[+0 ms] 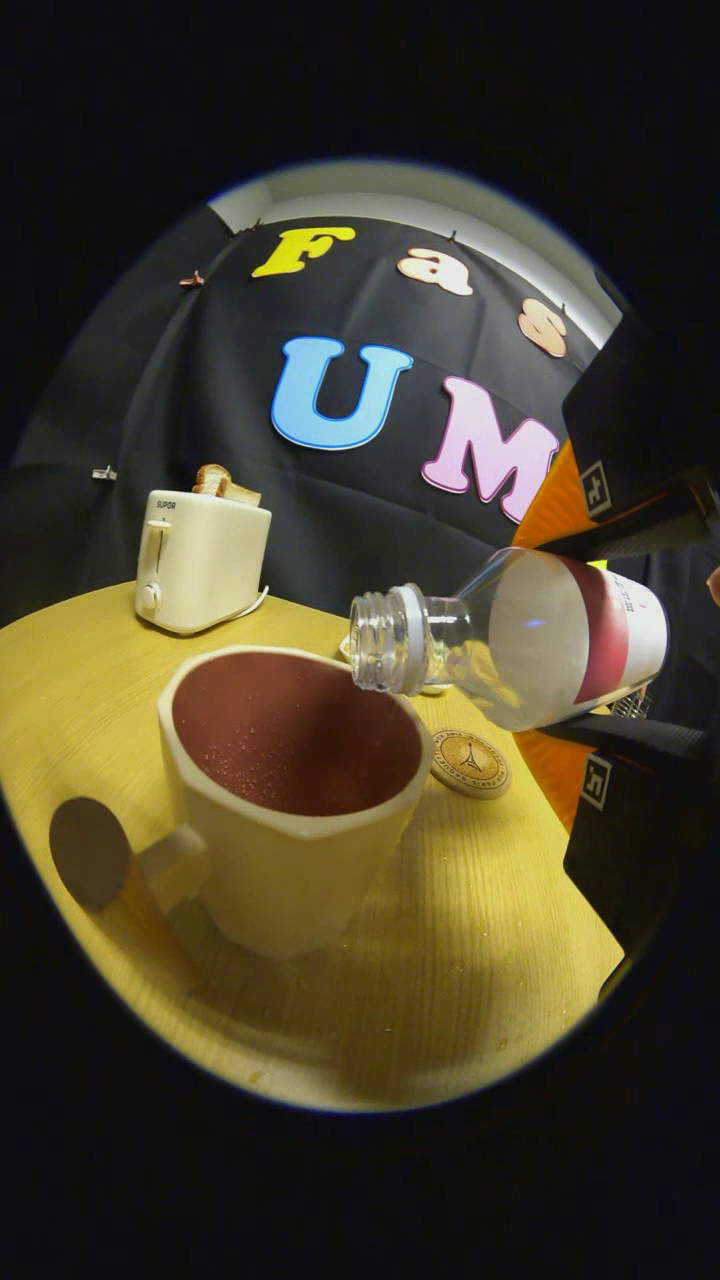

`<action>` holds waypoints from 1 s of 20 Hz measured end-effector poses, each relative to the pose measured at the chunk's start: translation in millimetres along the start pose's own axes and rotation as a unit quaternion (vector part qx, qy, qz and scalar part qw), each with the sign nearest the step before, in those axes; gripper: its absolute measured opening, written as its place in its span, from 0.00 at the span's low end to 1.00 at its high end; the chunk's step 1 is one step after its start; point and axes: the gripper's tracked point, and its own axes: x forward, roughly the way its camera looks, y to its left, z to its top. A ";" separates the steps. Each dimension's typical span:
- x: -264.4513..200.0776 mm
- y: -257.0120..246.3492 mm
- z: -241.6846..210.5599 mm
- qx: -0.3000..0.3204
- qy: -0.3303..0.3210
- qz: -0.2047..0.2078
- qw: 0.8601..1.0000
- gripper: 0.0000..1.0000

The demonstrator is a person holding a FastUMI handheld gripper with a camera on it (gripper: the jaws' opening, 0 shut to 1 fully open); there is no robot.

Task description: Take the bottle from table, then pour the juice into the cup, finally place the bottle on the coaster

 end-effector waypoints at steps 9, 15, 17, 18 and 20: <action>6.1 -12.2 0.0 -0.061 -0.020 -0.014 0.998 0.70; 5.5 -17.3 1.7 -0.070 -0.024 -0.019 0.997 0.70; 6.1 -17.1 3.5 -0.074 -0.025 -0.018 0.997 0.70; 6.2 -16.6 2.9 -0.078 -0.027 -0.019 0.996 0.70; 7.7 -17.2 4.0 -0.087 -0.030 -0.019 0.996 0.70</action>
